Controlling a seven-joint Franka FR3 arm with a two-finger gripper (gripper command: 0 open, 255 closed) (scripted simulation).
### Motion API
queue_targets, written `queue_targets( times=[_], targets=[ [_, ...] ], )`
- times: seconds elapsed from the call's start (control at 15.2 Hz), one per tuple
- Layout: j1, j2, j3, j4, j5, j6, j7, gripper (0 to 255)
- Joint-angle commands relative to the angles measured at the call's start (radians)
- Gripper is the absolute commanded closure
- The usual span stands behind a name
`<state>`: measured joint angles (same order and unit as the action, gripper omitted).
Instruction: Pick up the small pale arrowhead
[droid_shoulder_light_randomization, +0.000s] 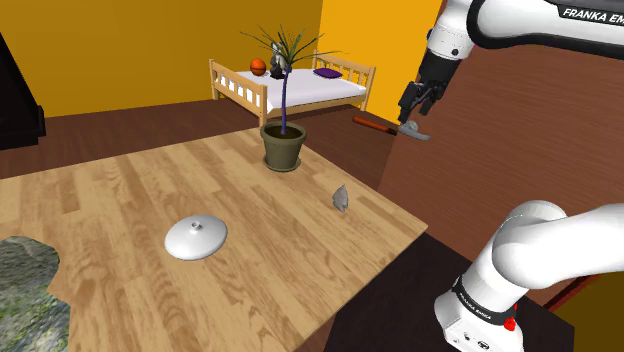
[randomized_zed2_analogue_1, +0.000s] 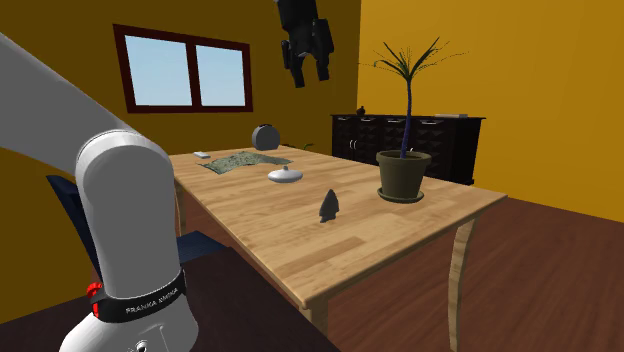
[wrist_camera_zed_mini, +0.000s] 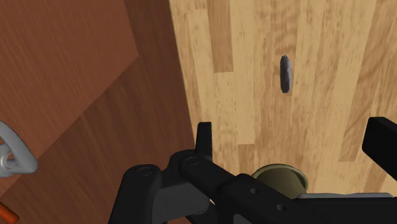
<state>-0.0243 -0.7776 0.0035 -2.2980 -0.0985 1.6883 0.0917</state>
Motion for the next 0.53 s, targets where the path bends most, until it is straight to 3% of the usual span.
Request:
queue_targets(
  times=[0.0,0.46],
  targets=[
    [0.000,0.000,0.000,0.000,0.000,0.000,0.000,0],
    [0.025,-0.123,-0.041,-0.364,0.044,0.428,0.009,0]
  ],
)
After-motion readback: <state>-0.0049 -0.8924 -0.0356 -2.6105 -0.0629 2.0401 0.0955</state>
